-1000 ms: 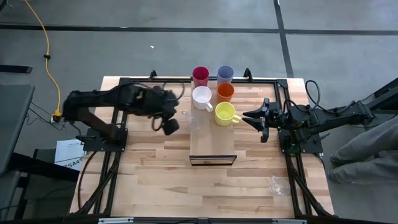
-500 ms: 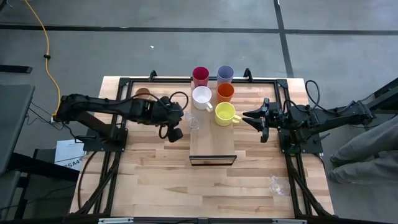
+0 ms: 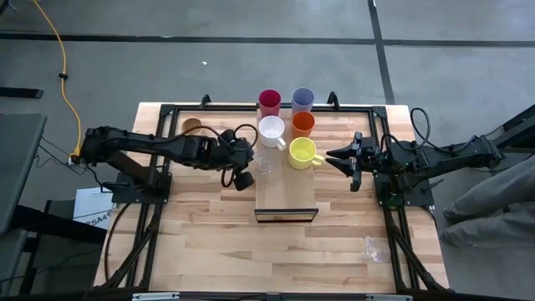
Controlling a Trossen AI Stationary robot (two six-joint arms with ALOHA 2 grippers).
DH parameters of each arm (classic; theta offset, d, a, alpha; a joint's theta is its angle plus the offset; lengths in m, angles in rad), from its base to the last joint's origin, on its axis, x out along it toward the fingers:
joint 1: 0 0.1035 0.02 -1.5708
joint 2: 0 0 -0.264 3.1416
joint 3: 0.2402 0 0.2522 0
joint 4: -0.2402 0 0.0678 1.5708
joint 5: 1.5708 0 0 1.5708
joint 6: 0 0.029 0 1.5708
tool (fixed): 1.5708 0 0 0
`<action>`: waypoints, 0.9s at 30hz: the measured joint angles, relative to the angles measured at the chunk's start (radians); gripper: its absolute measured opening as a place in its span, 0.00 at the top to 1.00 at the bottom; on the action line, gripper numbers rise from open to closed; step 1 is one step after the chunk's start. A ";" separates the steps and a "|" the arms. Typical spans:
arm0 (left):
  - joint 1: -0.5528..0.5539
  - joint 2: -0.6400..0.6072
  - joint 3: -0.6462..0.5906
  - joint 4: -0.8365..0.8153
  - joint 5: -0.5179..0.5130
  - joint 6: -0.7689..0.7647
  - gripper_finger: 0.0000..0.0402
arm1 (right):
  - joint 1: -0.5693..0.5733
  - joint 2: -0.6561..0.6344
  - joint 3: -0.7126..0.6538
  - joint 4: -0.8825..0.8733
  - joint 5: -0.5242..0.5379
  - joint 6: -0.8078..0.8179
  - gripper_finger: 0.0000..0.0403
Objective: Stack small to large cups/mugs on shelf
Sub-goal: Put the left transparent cup on the shelf, then put the brown cup on the shelf
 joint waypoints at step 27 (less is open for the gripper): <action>-0.001 -0.222 -0.001 0.040 0.128 0.020 1.00 | 0.000 0.000 0.000 0.000 0.000 -0.003 0.75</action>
